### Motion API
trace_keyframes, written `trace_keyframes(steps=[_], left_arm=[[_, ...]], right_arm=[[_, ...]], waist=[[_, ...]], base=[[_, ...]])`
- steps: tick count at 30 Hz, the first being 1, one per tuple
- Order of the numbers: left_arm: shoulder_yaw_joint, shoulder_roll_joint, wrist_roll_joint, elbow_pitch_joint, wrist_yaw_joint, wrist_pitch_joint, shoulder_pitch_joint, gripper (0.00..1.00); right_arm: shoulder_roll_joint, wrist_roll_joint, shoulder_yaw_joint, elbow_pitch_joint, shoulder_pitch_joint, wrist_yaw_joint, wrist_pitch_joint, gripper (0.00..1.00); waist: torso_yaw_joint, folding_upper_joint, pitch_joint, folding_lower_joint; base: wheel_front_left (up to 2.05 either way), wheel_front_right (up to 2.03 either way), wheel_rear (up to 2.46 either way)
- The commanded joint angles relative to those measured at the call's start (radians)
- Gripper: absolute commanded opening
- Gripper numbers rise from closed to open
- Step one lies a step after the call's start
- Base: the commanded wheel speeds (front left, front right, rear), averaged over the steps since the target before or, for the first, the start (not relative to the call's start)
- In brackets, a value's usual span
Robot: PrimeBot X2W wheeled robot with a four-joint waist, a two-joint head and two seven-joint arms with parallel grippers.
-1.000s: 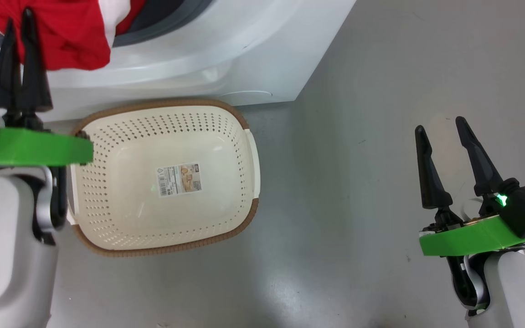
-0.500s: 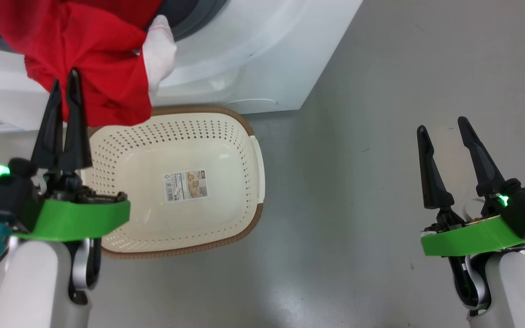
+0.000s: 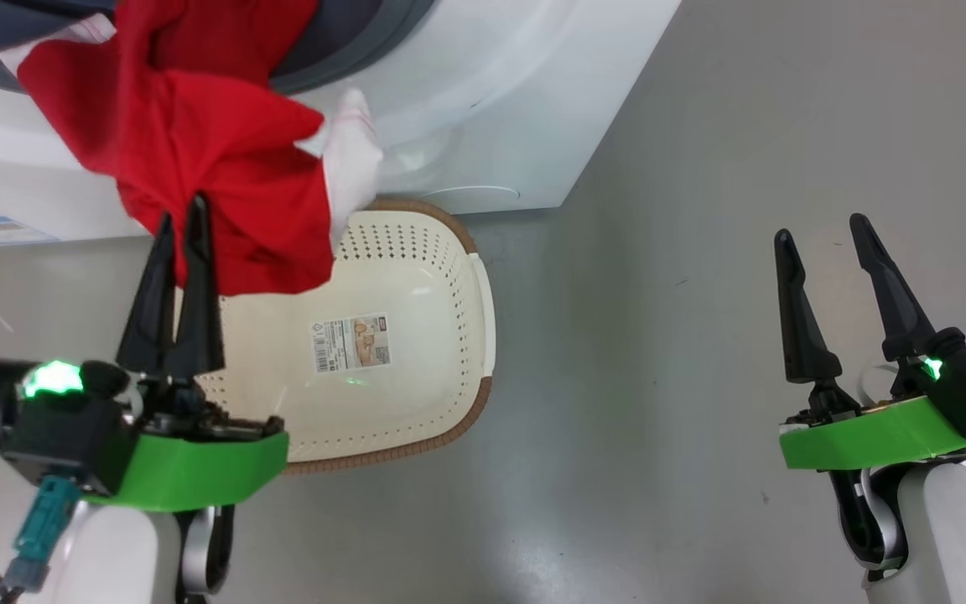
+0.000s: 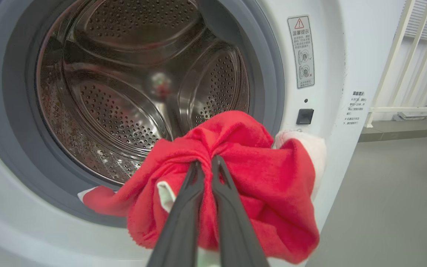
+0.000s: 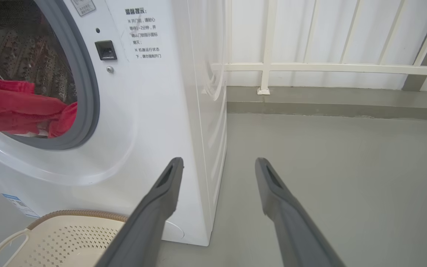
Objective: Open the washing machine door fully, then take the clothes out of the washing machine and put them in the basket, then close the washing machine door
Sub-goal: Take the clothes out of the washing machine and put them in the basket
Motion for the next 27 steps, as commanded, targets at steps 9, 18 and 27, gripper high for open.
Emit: trace_keyframes(steps=[9,18,27], left_arm=[[0.022,-0.019,-0.012,0.167,-0.05,-0.005,-0.01,0.0],[0.029,-0.035,-0.013,0.376,-0.089,-0.005,-0.082,0.0],[0.04,-0.045,-0.013,0.613,-0.123,-0.005,-0.177,0.0]], right_arm=[[-0.008,-0.006,0.03,-0.03,-0.002,0.006,-0.006,1.0],[-0.008,-0.004,0.034,-0.033,-0.012,0.006,-0.006,1.0],[-0.008,-0.004,0.042,-0.035,-0.023,0.006,-0.006,1.0]], waist=[[-0.013,0.0,0.03,0.0],[-0.029,0.0,0.057,0.0],[-0.042,0.0,0.085,0.0]], base=[[0.0,0.0,0.0],[0.0,0.0,0.0],[0.0,0.0,0.0]])
